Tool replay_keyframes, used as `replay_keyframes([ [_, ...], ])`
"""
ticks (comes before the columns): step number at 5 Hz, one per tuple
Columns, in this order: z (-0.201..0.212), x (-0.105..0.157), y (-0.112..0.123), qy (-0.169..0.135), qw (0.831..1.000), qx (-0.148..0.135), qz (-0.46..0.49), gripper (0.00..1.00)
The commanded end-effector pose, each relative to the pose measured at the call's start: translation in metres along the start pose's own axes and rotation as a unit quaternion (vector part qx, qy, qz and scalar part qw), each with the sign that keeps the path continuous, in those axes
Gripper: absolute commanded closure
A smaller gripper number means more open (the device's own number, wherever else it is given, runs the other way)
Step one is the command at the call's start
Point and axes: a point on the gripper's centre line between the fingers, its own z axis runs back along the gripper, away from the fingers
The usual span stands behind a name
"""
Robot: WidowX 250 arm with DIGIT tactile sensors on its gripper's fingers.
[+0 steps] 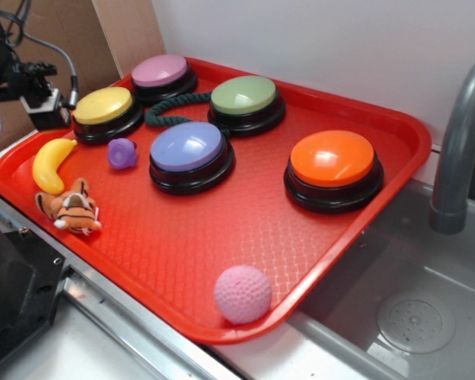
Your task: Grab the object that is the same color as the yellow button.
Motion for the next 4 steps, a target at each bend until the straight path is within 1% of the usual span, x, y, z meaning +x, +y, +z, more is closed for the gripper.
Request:
replay_keyframes([
  [1,-0.035,0.005,0.004,0.029,0.999,0.005,0.015,0.00],
  [2,-0.048,0.001,-0.002,0.032,0.999,0.003,0.014,0.00],
  [3,-0.048,-0.002,-0.004,0.017,1.000,0.000,0.012,1.00],
  [4,-0.046,-0.002,-0.005,0.011,1.000,-0.002,0.014,1.00],
])
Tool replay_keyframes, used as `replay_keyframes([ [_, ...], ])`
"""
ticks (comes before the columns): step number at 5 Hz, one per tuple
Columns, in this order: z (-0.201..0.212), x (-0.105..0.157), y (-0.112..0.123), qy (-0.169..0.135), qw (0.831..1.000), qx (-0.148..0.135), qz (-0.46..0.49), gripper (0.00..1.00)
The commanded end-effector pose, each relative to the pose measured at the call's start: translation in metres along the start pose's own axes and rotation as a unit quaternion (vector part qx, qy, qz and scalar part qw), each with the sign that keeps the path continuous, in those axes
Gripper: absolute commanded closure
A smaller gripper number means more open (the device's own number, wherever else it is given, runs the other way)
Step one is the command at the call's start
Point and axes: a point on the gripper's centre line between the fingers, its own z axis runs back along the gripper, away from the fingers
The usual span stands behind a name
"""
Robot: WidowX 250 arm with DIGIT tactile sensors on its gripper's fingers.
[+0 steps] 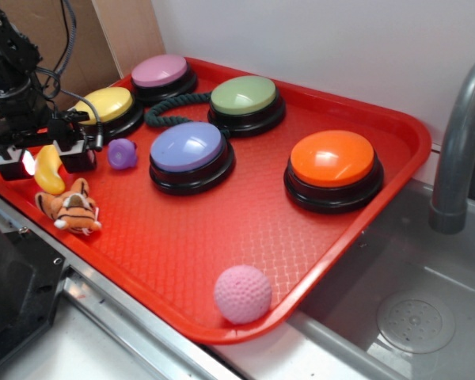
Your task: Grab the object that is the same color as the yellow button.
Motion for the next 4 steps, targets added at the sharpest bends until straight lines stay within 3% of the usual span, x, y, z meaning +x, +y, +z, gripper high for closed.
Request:
replay_keyframes([
  [1,0.018,0.001,0.003,-0.030,0.999,-0.001,-0.014,1.00],
  [3,0.083,-0.004,-0.024,-0.047,0.992,-0.013,-0.116,1.00],
  [4,0.122,-0.020,-0.045,-0.057,0.980,-0.051,-0.185,1.00],
])
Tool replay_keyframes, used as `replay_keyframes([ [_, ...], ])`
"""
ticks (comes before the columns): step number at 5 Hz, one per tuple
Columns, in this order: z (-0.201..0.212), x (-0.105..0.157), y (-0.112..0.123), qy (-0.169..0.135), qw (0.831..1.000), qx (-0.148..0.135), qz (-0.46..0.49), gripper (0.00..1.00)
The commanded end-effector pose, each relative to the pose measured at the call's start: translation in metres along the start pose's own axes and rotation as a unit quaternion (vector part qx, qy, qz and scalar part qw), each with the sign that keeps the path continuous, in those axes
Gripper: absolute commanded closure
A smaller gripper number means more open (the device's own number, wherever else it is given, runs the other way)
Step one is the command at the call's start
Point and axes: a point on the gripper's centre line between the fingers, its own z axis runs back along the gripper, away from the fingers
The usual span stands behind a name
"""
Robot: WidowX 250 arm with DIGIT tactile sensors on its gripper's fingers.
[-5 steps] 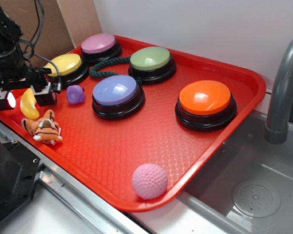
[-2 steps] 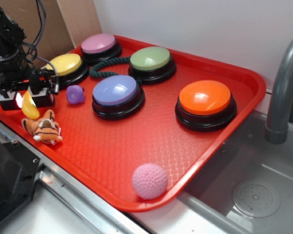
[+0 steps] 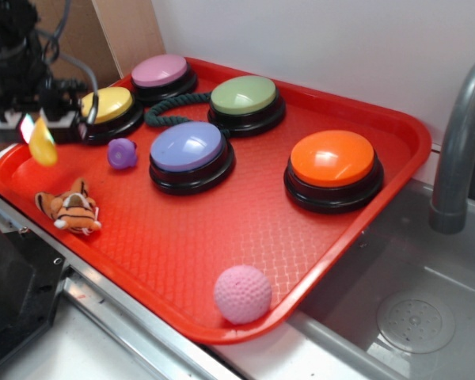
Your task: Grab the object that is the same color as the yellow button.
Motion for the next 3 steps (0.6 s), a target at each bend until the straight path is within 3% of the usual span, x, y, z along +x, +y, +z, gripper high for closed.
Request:
replay_keyframes([
  [1,0.077,-0.016,-0.038,-0.024,0.986,-0.075,-0.145,1.00],
  [2,0.089,-0.030,-0.057,-0.036,0.978,-0.093,-0.181,1.00],
  [3,0.084,-0.033,-0.060,-0.021,0.975,-0.089,-0.203,1.00],
])
